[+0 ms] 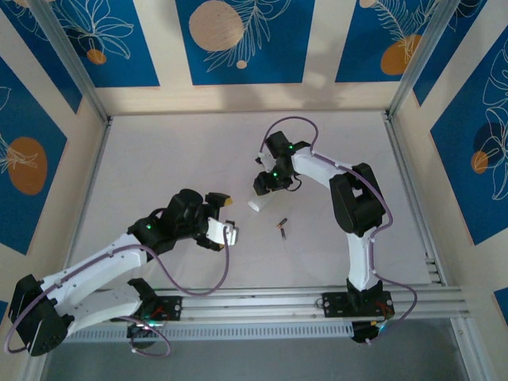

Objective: Load the batteries into the remote control

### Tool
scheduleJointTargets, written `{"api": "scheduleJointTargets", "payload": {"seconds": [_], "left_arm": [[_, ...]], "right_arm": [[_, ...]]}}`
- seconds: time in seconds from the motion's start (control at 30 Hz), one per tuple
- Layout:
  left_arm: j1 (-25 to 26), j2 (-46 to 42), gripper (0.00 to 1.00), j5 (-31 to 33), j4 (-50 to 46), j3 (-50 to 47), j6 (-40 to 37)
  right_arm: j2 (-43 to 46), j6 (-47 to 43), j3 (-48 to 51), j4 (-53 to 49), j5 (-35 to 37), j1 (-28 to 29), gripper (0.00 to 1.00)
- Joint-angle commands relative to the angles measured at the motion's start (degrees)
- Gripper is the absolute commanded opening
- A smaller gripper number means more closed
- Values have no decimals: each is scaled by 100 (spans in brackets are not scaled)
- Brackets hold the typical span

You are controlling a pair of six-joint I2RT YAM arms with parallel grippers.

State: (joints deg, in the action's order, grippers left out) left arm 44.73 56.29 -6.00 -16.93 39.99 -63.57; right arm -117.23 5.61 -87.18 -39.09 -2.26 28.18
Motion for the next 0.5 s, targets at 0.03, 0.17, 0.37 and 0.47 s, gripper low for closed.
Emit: {"api": "scheduleJointTargets", "payload": {"seconds": [0.03,0.17,0.37,0.47], "left_arm": [[-52,-107,100,-217,24,-35,-77],[-50,-118,100,-235,27,-34,-77],[-51,-121,100,-244,25,-35,-75],[-52,-119,100,-244,32,-34,-72]], "right_arm": [[447,31,-55,79,11,62,55],[908,304,174,320,3,34,56],[1450,785,670,635,-223,71,36],[1486,880,870,765,-201,169,17]]}}
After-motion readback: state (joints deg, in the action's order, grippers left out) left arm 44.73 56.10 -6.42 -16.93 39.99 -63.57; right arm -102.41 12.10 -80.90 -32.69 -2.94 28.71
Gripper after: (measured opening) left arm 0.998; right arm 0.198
